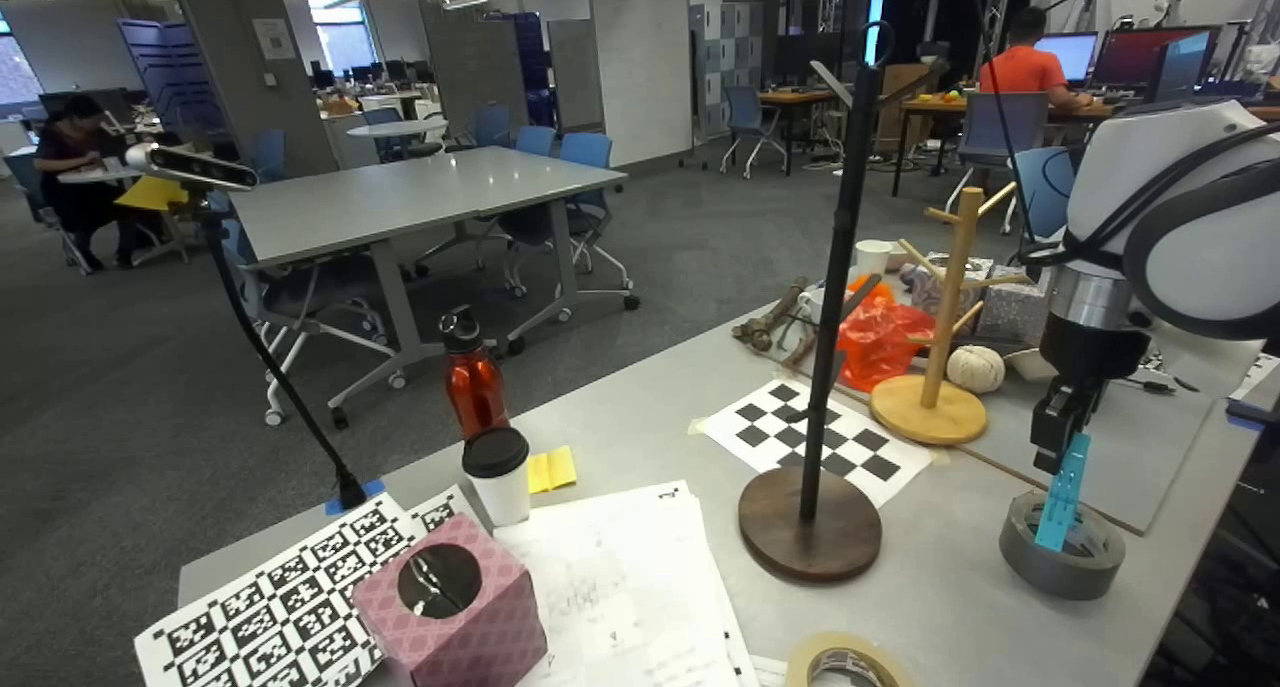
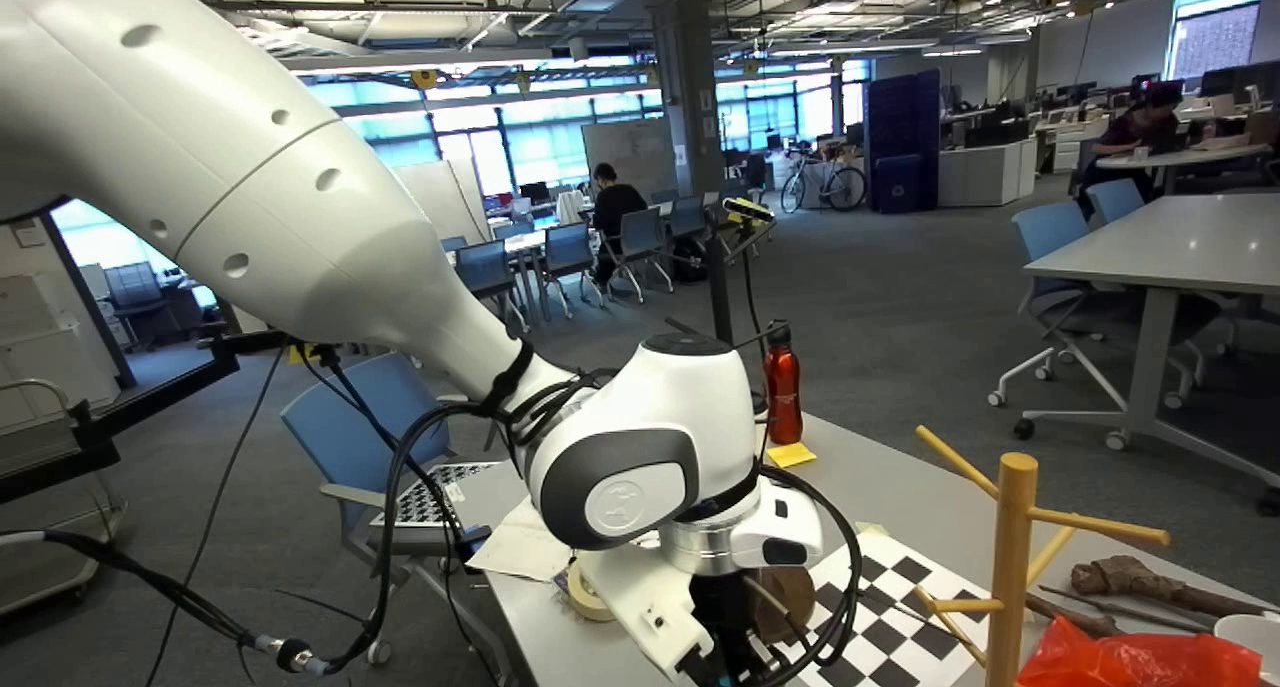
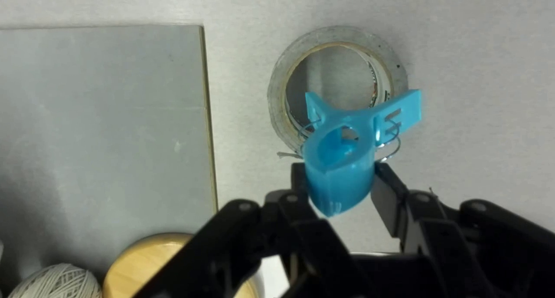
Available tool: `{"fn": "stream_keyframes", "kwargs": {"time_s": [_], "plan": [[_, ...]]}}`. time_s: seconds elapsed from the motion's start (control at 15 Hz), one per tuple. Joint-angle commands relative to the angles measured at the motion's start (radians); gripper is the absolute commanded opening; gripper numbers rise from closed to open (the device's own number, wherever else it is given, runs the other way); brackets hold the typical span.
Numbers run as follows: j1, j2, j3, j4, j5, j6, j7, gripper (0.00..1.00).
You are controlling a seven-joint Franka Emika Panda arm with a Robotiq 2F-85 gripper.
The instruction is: Remove the peg from the stand and place it on the masking tape
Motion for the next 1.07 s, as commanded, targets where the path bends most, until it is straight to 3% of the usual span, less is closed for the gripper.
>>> {"fn": "stream_keyframes", "kwargs": {"time_s": [0.0, 0.27, 0.33, 1.0], "plan": [[0.005, 0.026, 0.002, 0.035, 0.001, -0.049, 0.009, 0.67], [0.003, 0.040, -0.001, 0.045, 0.000, -0.056, 0.013, 0.96], [0.003, 0.043, -0.002, 0.048, 0.000, -0.057, 0.014, 0.99], [-0.001, -0.014, -0.007, 0.048, -0.019, -0.121, -0.014, 1.00]]}}
